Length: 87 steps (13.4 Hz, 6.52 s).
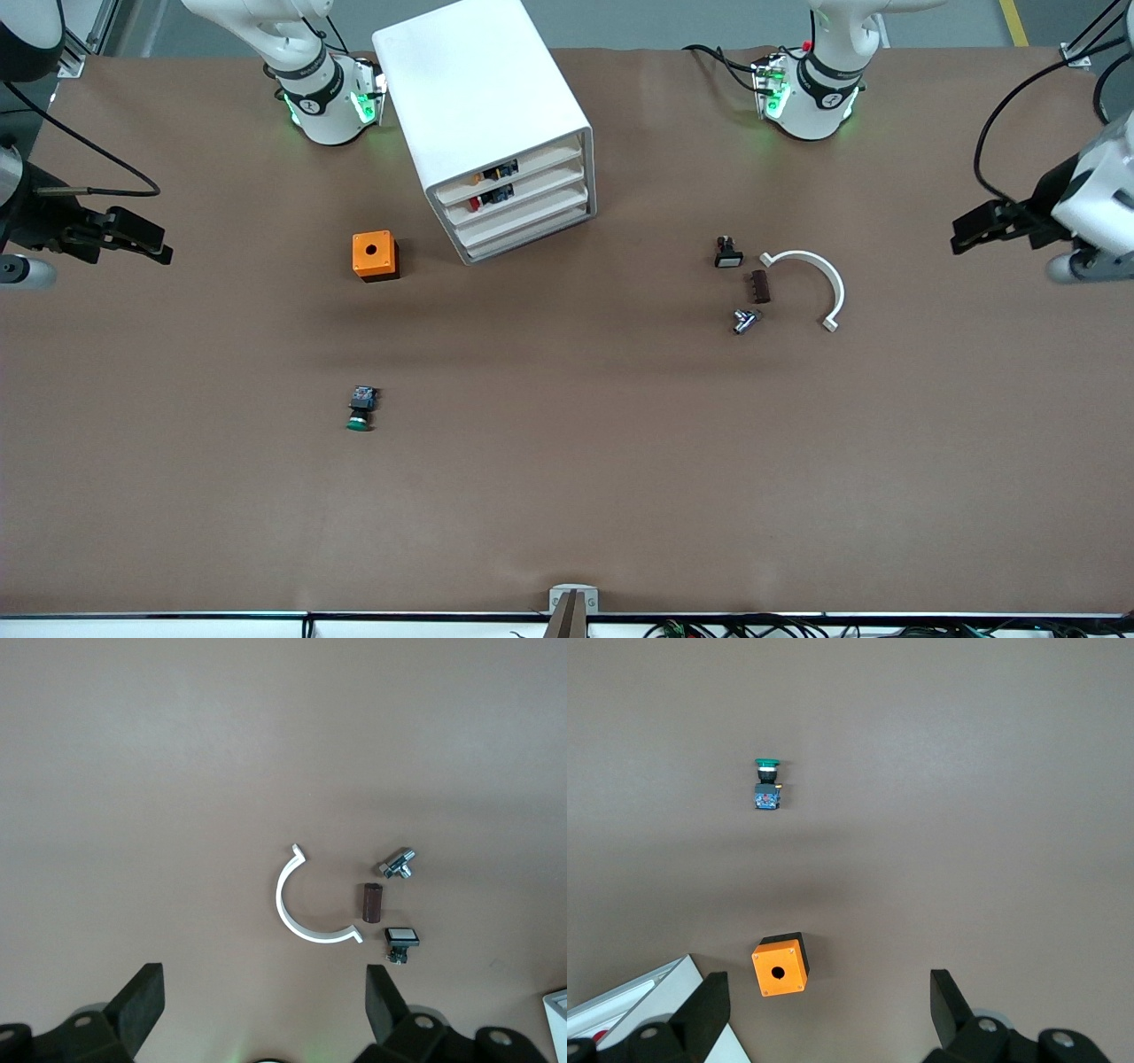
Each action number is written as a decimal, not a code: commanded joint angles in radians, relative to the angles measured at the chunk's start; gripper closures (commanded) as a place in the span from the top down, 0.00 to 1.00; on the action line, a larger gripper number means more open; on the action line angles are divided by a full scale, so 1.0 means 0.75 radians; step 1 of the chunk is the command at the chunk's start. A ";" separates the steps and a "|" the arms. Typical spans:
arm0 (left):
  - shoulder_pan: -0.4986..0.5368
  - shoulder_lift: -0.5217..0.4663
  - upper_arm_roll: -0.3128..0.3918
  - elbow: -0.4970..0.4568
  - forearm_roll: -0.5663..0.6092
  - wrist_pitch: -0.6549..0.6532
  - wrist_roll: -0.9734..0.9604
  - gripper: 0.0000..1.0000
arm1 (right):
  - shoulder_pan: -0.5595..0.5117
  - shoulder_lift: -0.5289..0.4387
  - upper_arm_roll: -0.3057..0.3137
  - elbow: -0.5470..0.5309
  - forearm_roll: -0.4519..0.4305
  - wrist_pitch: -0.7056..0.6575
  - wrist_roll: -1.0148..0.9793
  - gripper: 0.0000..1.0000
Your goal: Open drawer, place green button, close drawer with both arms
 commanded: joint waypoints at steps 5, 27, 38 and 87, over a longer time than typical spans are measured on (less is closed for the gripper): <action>-0.065 0.279 -0.013 0.110 -0.151 -0.010 -0.334 1.00 | 0.046 0.069 0.017 -0.008 0.010 0.091 0.096 1.00; -0.670 0.831 -0.024 0.194 -0.503 0.148 -2.482 0.99 | 0.160 0.435 0.017 -0.157 0.049 0.613 0.248 1.00; -0.715 1.013 -0.009 0.196 -1.205 0.150 -3.162 0.63 | 0.248 0.672 0.017 -0.176 0.051 0.864 0.450 1.00; -0.740 0.826 0.120 0.374 -0.402 0.262 -2.244 1.00 | 0.514 0.498 0.017 -0.117 0.033 0.586 1.380 0.03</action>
